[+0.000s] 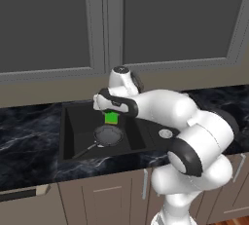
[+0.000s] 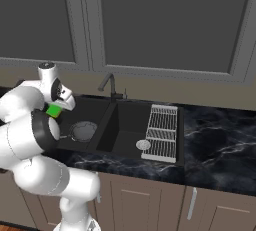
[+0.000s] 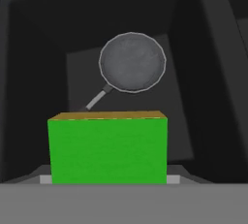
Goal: Pick the pan and sponge and place them into the sink. Then turn on the water.
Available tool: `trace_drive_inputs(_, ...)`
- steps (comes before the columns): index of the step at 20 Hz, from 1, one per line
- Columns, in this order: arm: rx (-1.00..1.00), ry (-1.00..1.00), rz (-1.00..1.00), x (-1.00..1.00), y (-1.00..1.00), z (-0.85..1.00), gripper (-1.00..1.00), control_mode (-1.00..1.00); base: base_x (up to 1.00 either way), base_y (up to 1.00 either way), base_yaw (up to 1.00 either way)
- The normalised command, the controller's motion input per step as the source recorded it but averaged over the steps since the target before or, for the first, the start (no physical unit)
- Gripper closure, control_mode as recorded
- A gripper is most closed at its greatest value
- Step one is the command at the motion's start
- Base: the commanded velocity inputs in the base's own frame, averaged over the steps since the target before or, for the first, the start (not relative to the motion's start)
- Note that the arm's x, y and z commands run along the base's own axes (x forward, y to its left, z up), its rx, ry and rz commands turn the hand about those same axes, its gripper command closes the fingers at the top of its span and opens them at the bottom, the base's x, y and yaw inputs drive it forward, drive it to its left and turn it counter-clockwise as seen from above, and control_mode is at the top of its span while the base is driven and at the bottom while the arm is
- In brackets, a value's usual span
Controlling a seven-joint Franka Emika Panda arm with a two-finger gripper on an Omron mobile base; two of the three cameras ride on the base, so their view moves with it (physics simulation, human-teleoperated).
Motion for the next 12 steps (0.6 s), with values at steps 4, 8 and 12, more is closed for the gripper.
trace_drive_inputs(4, 0.0, 0.02, -0.04, 0.29, 0.0, -0.34, 1.0, -1.0, 0.0, 0.0, 0.0)
trace_drive_inputs(8, 0.0, 0.02, -0.04, 0.31, 0.0, -0.34, 1.0, -1.0, 0.0, 0.0, 0.0)
trace_drive_inputs(12, 0.0, 0.03, -0.04, 0.31, 0.0, -0.34, 1.0, -1.0, 0.0, 0.0, 0.0)
